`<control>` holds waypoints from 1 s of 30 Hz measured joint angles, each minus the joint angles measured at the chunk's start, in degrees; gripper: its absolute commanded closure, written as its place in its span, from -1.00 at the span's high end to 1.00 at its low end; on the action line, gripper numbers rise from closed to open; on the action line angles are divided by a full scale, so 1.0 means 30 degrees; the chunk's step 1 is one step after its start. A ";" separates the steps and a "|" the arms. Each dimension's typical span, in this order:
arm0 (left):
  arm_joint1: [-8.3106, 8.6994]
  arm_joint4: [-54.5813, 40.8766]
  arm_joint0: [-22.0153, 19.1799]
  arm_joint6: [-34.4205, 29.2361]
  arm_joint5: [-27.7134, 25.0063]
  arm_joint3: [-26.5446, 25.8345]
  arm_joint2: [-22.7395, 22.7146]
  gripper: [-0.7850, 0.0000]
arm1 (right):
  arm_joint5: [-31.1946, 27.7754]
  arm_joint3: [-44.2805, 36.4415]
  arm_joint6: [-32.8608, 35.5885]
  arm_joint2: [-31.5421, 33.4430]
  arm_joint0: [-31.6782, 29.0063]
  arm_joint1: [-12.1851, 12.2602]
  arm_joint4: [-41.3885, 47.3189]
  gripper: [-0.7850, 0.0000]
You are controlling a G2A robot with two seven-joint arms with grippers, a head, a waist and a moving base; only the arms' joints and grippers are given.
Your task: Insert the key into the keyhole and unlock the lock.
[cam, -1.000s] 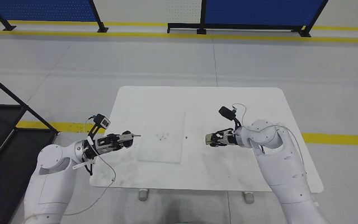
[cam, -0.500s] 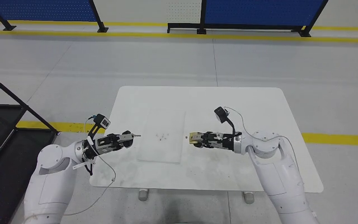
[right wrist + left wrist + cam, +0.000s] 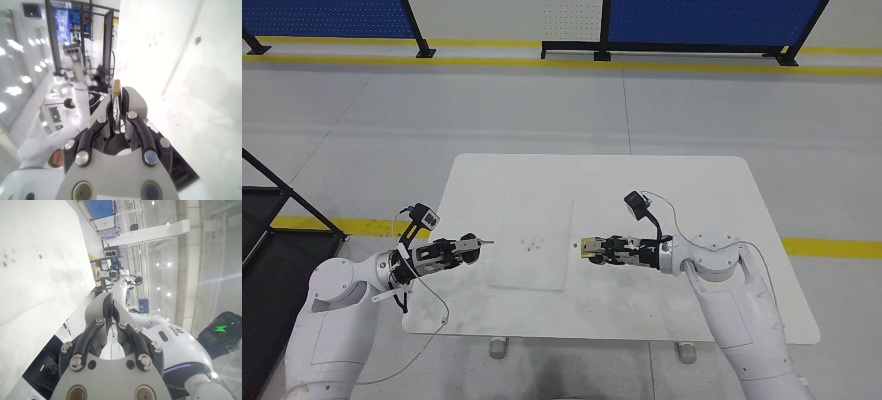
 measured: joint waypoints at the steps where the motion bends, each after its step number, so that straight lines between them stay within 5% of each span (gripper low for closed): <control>1: 0.0000 0.0000 0.0000 0.0000 0.0000 0.0000 0.0000 -1.00 | -0.0281 -0.0019 -0.0322 -0.0006 -0.0227 0.0002 0.0262 -1.00; 15: 0.0000 0.0000 0.0000 0.0000 0.0000 0.0000 0.0000 -1.00 | -0.5299 -0.0144 -0.2528 -0.0110 -0.3070 0.0127 0.4067 -1.00; 30: 0.0000 0.0000 0.0000 0.0000 0.0000 0.0000 0.0000 -1.00 | -0.4009 0.0948 -0.1482 -0.0979 -0.2467 0.0266 0.6403 -1.00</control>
